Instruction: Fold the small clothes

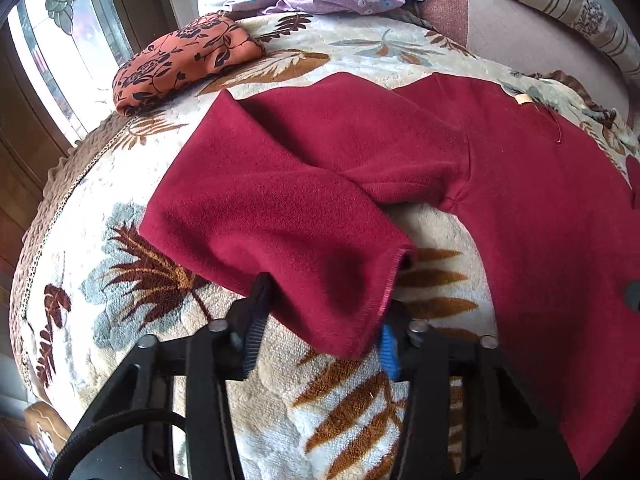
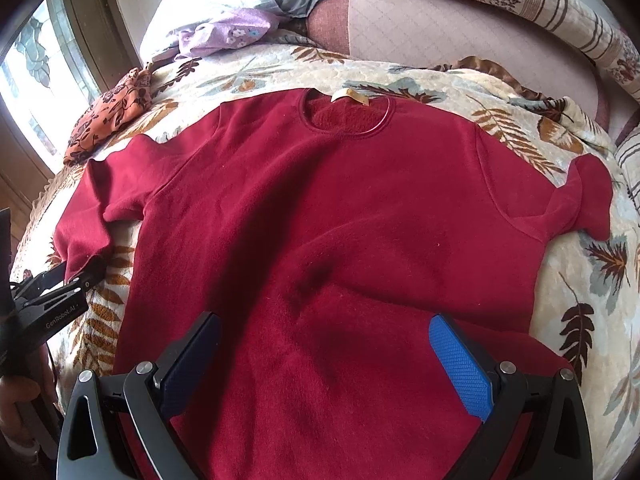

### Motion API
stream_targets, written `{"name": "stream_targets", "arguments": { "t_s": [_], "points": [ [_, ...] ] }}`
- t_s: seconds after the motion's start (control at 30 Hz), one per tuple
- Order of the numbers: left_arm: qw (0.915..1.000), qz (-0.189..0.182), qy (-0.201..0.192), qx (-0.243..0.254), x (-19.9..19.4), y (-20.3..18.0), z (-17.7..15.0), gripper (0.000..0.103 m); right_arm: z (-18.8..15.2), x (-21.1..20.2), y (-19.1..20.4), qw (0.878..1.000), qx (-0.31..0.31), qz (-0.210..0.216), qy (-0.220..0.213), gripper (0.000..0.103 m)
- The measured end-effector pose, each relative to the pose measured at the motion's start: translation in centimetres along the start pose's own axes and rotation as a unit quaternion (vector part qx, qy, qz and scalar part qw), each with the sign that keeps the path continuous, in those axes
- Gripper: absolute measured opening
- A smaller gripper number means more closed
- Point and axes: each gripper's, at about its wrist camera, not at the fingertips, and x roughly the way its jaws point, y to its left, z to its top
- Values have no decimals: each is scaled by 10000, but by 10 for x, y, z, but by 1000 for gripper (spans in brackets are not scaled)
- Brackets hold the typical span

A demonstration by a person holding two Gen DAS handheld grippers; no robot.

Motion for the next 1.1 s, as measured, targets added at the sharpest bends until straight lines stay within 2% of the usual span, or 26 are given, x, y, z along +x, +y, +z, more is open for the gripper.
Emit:
{"name": "stream_targets", "arguments": {
  "t_s": [0.07, 0.1, 0.2, 0.3, 0.43, 0.57, 0.7, 0.9, 1.1],
  "points": [
    [9999, -139, 40, -37, -5, 6, 8, 14, 1, 1, -1, 10000, 23, 35, 11, 103],
    [9996, -254, 67, -93, -8, 9, 12, 12, 1, 0, -1, 10000, 21, 45, 1, 103],
    [9983, -521, -43, -248, -26, 19, 29, 11, 1, -3, -3, 10000, -14, 40, -66, 103],
    [9960, -779, -324, -284, -59, 19, 52, 11, 3, -7, -8, 9999, 17, 36, -134, 103],
    [9898, -1250, -675, -136, -105, -5, 90, 11, 7, -14, -23, 9996, 162, 12, -222, 103],
    [9806, -1738, -888, 184, -137, -57, 121, 11, 11, -26, -47, 9984, 403, -55, -383, 103],
    [9699, -2191, -916, 534, -144, -126, 138, 11, 13, -38, -77, 9961, 694, -170, -527, 103],
    [9580, -2709, -490, 800, -107, -232, 133, 11, 9, -48, -127, 9919, 1045, -453, -570, 103],
    [9533, -2804, -12, 1119, -50, -307, 112, 11, -2, -50, -172, 9871, 1348, -697, -508, 103]
  ]
}}
